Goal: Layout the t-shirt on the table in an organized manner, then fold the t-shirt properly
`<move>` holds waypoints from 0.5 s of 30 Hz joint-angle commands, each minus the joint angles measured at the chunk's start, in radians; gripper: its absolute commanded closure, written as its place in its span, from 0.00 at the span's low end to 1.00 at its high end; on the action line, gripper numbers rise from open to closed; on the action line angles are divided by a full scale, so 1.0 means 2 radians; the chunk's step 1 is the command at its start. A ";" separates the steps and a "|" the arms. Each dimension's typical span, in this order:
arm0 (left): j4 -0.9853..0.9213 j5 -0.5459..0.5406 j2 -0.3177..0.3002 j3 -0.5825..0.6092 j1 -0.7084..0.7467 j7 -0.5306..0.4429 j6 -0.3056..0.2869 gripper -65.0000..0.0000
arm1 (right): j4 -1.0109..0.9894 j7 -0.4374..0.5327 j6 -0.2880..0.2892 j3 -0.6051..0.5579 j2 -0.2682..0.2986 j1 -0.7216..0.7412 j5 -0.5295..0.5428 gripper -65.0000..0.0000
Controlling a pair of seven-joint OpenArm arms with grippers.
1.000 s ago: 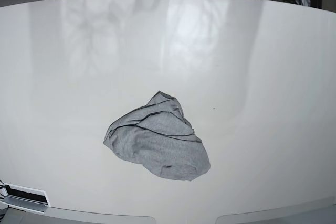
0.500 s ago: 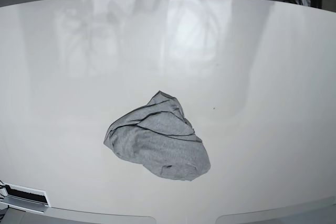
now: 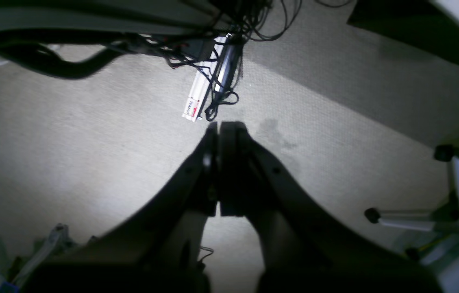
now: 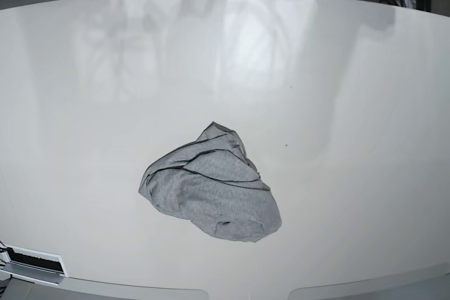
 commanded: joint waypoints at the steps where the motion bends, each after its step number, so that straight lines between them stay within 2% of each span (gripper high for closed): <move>1: 0.011 -0.011 -0.001 -0.011 0.009 -0.004 -0.004 1.00 | 0.015 -0.001 0.001 0.001 0.002 -0.009 0.001 1.00; 8: 0.053 -0.023 -0.001 -0.048 -0.005 -0.016 -0.004 1.00 | 0.029 -0.002 0.000 0.002 0.002 -0.008 0.000 1.00; 11: 0.091 -0.023 -0.001 -0.052 -0.007 -0.004 -0.003 1.00 | 0.029 -0.023 0.000 0.002 0.002 -0.008 0.000 1.00; 15: 0.107 -0.019 0.000 -0.054 -0.007 0.003 -0.003 1.00 | 0.029 -0.030 -0.007 0.002 0.002 -0.008 -0.039 1.00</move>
